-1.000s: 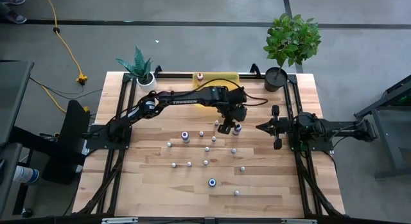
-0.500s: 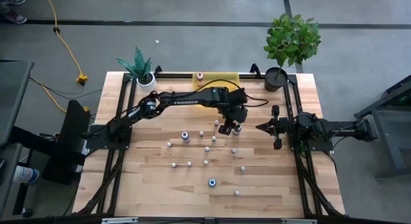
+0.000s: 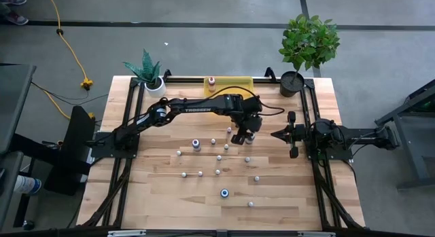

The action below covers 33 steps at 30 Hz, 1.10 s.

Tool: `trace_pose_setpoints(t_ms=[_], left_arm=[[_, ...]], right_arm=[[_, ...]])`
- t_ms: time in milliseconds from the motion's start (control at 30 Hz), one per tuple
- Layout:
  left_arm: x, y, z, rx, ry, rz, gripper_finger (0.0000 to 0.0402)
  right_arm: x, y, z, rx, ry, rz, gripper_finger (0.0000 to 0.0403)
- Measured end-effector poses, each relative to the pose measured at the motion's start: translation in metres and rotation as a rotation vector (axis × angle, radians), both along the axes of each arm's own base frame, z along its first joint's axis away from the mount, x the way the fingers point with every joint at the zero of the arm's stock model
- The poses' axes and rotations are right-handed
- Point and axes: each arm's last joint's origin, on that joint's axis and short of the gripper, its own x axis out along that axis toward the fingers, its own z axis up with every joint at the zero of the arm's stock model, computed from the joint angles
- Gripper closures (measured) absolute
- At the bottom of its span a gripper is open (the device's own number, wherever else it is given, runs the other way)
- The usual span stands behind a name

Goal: Pick & Place food coloring
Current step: Put the large black food coloring bottle into the yellow bin

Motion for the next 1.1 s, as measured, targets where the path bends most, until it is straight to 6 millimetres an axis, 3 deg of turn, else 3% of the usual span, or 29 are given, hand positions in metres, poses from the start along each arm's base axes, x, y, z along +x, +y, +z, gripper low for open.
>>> trace_pose_setpoints(t_ms=[233, 700, 1100], left_arm=[[0.0, 0.0, 0.0, -0.004, 0.003, 0.006, 0.031], [-0.003, 0.008, 0.007, 0.043, 0.0, 0.071, 0.0314], [-0.028, 0.031, 0.064, -0.002, 0.014, 0.328, 0.0315]], right_arm=[[0.0, 0.0, 0.0, 0.0, 0.0, 0.0, 0.0402], [0.0, 0.0, 0.0, 0.0, 0.0, 0.0, 0.0402], [0.0, 0.0, 0.0, 0.0, 0.0, 0.0, 0.0402]])
